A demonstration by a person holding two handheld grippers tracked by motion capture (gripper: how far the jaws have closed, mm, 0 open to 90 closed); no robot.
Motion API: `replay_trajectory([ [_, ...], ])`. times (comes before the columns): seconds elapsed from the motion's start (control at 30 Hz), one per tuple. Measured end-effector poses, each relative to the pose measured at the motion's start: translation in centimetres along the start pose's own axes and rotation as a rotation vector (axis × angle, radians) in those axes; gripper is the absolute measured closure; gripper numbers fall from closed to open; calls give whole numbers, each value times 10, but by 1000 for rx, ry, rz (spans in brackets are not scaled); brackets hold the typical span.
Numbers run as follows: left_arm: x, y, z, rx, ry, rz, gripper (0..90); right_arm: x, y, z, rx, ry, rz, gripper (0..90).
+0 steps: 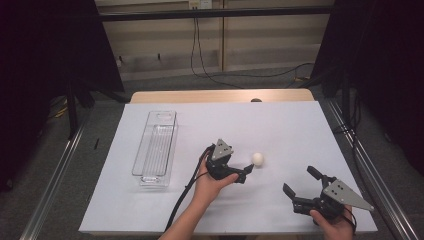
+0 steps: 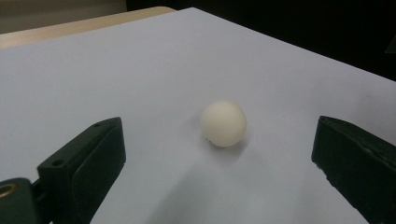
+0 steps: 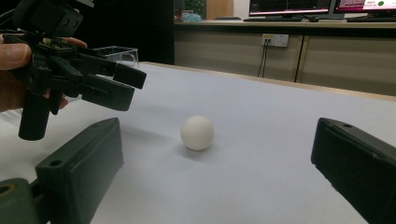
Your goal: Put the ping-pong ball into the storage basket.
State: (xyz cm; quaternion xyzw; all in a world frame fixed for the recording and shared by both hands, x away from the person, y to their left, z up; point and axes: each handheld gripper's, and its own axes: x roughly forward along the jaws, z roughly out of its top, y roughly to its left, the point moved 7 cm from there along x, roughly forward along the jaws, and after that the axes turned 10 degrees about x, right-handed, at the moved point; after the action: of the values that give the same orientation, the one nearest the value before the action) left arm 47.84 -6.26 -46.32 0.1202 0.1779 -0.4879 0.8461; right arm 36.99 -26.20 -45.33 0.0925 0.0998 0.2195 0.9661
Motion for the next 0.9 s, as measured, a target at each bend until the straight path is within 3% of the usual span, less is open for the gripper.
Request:
replay_trajectory([
  [0.9, 5, 1, 2, 17, 22, 8, 31, 0, -1, 1, -4, -7, 1, 17],
])
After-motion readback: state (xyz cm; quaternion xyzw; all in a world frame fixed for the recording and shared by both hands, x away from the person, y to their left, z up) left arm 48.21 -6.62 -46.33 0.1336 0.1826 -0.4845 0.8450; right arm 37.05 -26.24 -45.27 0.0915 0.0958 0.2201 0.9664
